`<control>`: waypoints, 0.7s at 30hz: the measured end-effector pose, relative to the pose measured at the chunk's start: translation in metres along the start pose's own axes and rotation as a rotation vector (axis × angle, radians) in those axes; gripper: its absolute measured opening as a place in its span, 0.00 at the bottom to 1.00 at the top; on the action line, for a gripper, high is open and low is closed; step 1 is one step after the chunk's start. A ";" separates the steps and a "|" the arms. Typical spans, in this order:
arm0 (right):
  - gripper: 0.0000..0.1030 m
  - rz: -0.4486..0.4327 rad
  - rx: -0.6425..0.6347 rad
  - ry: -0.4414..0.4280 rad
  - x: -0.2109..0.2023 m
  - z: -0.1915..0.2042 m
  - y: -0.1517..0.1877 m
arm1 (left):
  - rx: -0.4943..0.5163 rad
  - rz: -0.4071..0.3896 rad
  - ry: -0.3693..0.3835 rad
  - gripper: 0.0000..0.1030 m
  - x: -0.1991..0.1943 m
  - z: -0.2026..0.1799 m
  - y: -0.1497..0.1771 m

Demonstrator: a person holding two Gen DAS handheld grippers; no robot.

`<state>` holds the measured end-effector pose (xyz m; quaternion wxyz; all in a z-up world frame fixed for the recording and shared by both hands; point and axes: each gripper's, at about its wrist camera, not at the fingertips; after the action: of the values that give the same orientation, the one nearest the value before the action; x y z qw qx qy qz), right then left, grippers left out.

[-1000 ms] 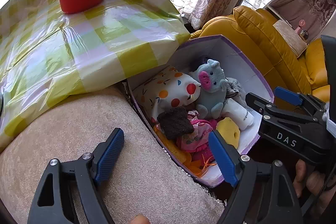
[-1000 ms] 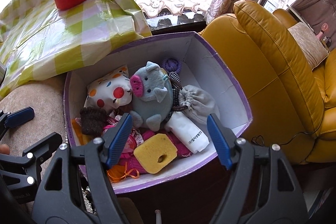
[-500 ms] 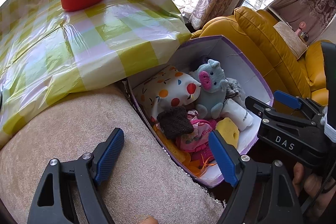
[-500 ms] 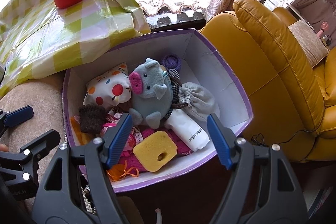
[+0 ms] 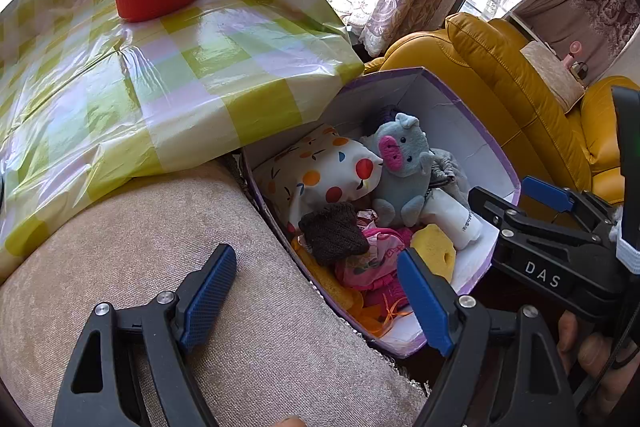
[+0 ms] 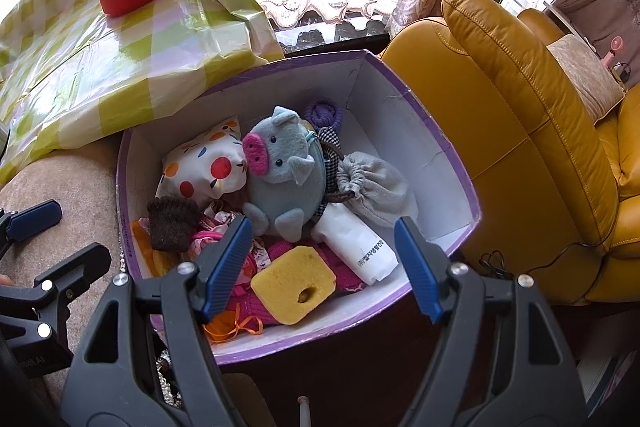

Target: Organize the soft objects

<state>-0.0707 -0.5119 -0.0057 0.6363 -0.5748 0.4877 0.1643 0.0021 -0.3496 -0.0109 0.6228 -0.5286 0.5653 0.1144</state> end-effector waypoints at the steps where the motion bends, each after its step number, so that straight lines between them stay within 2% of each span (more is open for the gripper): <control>1: 0.74 0.000 0.001 0.000 0.000 0.000 0.000 | 0.000 0.000 0.001 0.81 0.000 0.000 0.000; 21: 0.74 0.003 0.000 -0.002 0.001 0.000 0.001 | -0.002 0.002 0.002 0.82 0.001 -0.001 0.000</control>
<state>-0.0709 -0.5116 -0.0071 0.6365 -0.5738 0.4880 0.1656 0.0021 -0.3510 -0.0114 0.6215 -0.5289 0.5664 0.1149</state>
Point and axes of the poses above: each gripper's, at about its wrist camera, not at the fingertips, and x roughly the way its jaws point, z to its left, y to its underside, and after that the axes turned 7 degrees about -z, right-handed
